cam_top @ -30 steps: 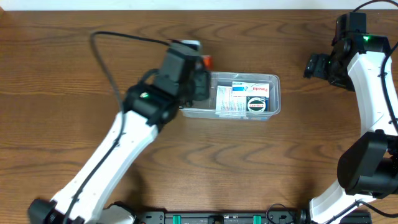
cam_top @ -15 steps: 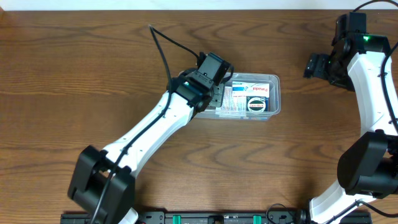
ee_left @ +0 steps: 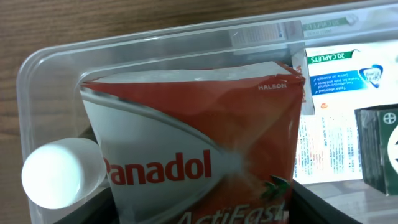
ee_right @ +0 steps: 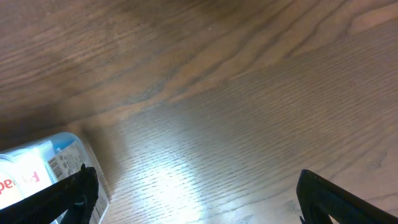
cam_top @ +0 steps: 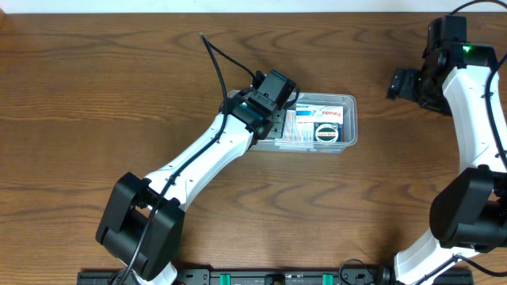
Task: Pack container
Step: 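Lift the red box and carry it right over the container, then lower the red box into the container beside the bottle, then open the left gripper and raise it back to the left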
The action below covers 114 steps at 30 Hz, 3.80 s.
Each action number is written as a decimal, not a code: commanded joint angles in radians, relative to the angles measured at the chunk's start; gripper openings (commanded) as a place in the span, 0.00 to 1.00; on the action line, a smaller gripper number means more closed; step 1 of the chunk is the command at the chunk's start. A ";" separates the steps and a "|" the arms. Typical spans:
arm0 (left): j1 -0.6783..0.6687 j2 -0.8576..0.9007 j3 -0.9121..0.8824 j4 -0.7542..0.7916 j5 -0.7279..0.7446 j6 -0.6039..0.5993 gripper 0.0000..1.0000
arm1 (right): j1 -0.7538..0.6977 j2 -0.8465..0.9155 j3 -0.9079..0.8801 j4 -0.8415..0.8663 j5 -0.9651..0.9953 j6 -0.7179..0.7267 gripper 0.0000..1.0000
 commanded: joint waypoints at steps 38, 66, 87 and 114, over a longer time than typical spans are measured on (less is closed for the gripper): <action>0.001 0.020 0.016 -0.028 -0.014 -0.006 0.06 | -0.003 -0.002 0.011 0.000 0.010 -0.012 0.99; 0.020 0.209 0.017 0.001 -0.016 0.014 0.06 | -0.003 -0.002 0.011 0.000 0.010 -0.013 0.99; 0.020 0.220 0.016 0.002 -0.016 0.014 0.06 | -0.003 -0.002 0.011 0.000 0.010 -0.013 0.99; 0.089 -0.095 0.091 -0.093 -0.016 0.058 0.06 | -0.003 -0.002 0.011 0.000 0.010 -0.013 0.99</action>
